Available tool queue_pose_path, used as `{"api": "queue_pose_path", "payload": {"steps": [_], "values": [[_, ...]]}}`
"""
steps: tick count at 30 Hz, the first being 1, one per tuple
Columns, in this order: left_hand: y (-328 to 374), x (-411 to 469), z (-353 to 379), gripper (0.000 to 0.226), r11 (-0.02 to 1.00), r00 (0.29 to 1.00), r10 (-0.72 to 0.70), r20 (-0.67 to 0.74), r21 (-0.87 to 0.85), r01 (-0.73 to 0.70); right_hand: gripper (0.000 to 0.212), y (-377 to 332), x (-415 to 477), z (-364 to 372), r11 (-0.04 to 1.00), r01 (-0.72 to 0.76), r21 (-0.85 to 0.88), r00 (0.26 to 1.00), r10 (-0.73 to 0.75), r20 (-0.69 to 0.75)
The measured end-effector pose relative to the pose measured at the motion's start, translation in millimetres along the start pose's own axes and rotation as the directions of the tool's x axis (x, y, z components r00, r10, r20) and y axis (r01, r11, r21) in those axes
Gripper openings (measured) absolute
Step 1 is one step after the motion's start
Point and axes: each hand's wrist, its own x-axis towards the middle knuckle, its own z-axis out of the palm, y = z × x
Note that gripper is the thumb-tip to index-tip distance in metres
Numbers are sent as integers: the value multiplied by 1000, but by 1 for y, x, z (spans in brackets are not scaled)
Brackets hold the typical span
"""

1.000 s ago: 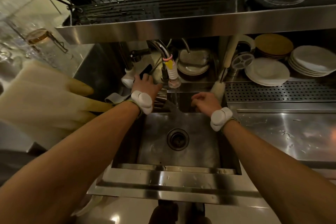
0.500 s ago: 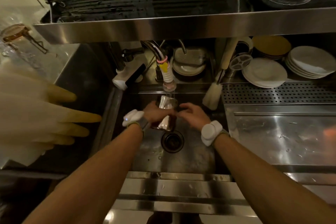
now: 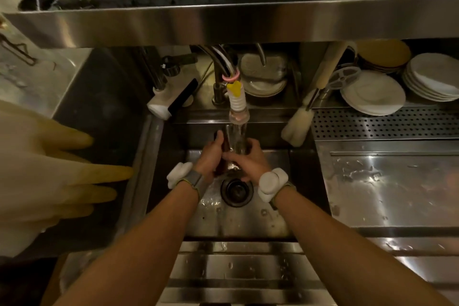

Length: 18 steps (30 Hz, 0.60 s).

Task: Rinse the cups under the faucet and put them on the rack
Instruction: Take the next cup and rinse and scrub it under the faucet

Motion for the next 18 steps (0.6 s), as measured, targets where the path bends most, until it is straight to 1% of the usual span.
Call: {"api": "queue_pose_path", "payload": {"steps": [3, 5, 6, 7, 10, 11, 13, 15, 17, 18], "values": [[5, -1, 25, 50, 998, 999, -32, 31, -48, 34, 103, 2, 6, -21, 994, 99, -52, 986, -105, -126], [7, 2, 30, 55, 996, 998, -42, 56, -76, 46, 105, -2, 12, -27, 973, 169, -158, 957, -200, -208], [8, 4, 26, 59, 995, 999, -26, 43, -98, 31, 105, -5, 14, -25, 954, 207, -214, 943, -253, -216], [9, 5, 21, 64, 990, 1000, -16, 14, -143, 18, 105, -9, 14, -20, 935, 238, -265, 938, -292, -187], [4, 11, -2, 76, 941, 998, -60, -32, -336, 46, 106, -9, 7, 0, 848, 333, -413, 931, -366, -1], [0, 11, -8, 77, 923, 997, -68, -21, -382, 55, 107, -6, 4, 4, 820, 344, -458, 929, -367, 41], [-9, 16, -13, 79, 903, 995, -94, 42, -417, 103, 108, 2, 1, 3, 781, 340, -524, 930, -361, 65], [-10, 11, -9, 73, 924, 990, -96, 102, -362, 127, 107, 5, 1, -3, 755, 305, -580, 934, -357, 26], [-6, 5, 1, 52, 960, 993, -49, 110, -269, 77, 104, -1, 4, -8, 709, 291, -642, 920, -391, -14], [-4, 6, 4, 39, 974, 997, -26, 77, -222, 43, 102, -5, 6, -9, 674, 297, -676, 910, -414, -13]]}}
